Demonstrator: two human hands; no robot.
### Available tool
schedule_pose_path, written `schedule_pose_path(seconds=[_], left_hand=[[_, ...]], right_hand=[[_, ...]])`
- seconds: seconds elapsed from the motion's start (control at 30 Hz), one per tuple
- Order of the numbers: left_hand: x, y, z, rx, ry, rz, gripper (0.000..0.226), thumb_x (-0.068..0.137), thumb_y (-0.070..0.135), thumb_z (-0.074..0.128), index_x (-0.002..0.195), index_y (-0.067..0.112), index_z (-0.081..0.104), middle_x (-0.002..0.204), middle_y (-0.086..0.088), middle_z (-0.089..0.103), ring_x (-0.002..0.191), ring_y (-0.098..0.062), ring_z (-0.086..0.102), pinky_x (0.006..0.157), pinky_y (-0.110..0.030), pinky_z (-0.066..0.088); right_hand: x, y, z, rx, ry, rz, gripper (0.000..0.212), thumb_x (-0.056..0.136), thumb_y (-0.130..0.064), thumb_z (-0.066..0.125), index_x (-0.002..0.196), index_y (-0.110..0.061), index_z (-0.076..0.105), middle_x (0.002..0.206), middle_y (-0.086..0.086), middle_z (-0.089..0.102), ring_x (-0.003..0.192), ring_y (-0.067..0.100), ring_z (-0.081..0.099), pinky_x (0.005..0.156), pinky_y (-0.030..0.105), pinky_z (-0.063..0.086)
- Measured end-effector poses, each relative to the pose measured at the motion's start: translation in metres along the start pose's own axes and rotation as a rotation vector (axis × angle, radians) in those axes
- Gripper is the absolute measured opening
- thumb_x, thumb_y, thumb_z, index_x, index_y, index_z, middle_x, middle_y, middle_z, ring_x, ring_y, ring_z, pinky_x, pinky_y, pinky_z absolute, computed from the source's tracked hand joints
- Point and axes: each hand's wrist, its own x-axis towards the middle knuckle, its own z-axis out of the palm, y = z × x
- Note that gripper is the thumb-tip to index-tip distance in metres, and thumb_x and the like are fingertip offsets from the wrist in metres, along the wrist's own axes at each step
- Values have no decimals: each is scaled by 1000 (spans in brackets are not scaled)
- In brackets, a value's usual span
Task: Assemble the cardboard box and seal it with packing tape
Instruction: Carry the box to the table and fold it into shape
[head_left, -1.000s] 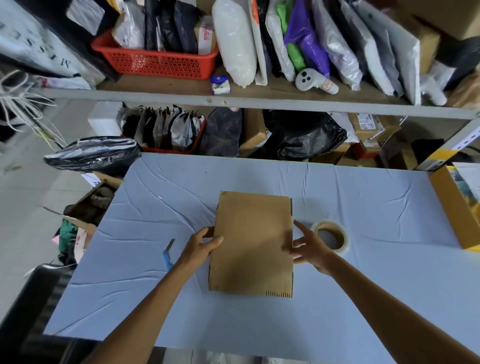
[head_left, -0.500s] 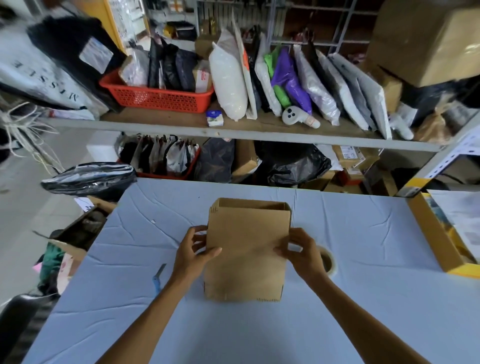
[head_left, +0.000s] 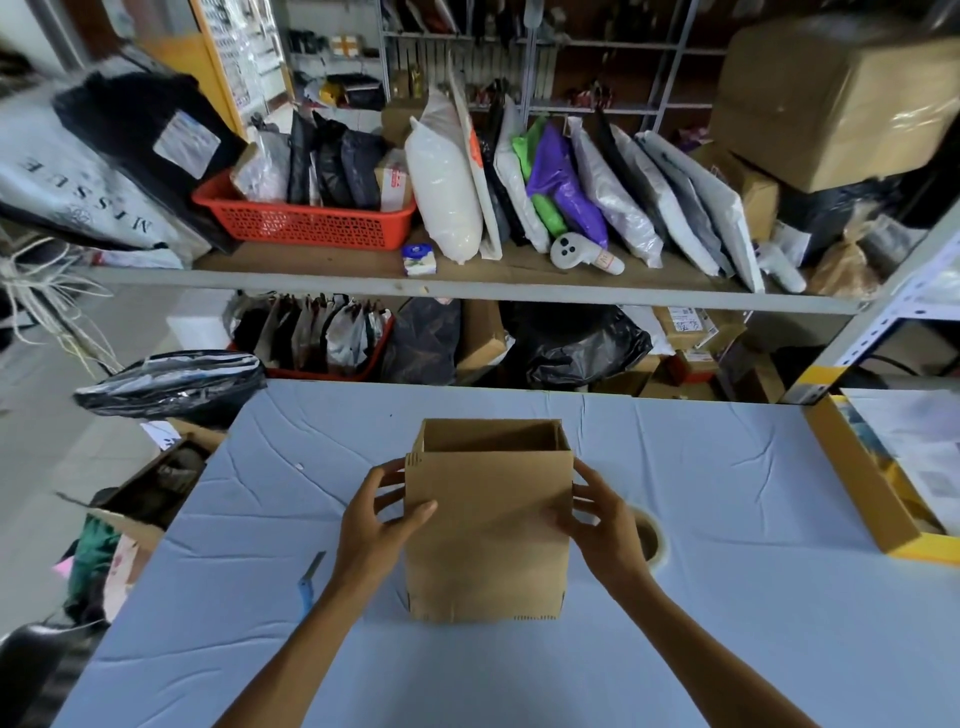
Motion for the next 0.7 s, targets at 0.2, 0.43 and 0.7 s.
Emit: schedule_pose_path(seconds=[0.2, 0.43, 0.7], left_hand=[[1, 3, 2, -34, 19, 35, 55, 73, 17, 79, 120, 25, 52, 120, 6, 58, 108, -14, 57, 65, -9, 52], [-9, -12, 0, -15, 43, 14, 45, 71, 22, 80, 108, 30, 56, 117, -1, 62, 110, -17, 58, 66, -12, 54], [-19, -7, 1, -4, 4, -15, 57, 60, 66, 74, 102, 29, 60, 107, 10, 63, 102, -4, 58, 65, -5, 47]], right_hand=[[-5, -1, 4, 64, 2, -29, 54, 85, 3, 65, 127, -30, 55, 110, -13, 63, 102, 9, 60, 70, 15, 56], [-10, 5, 8, 76, 0, -40, 57, 82, 4, 69, 121, -36, 58, 112, -13, 64, 104, 11, 62, 79, 25, 59], [-18, 3, 1, 37, -22, -68, 44, 77, -4, 77, 108, -33, 66, 107, -1, 63, 97, 13, 63, 71, 15, 55]])
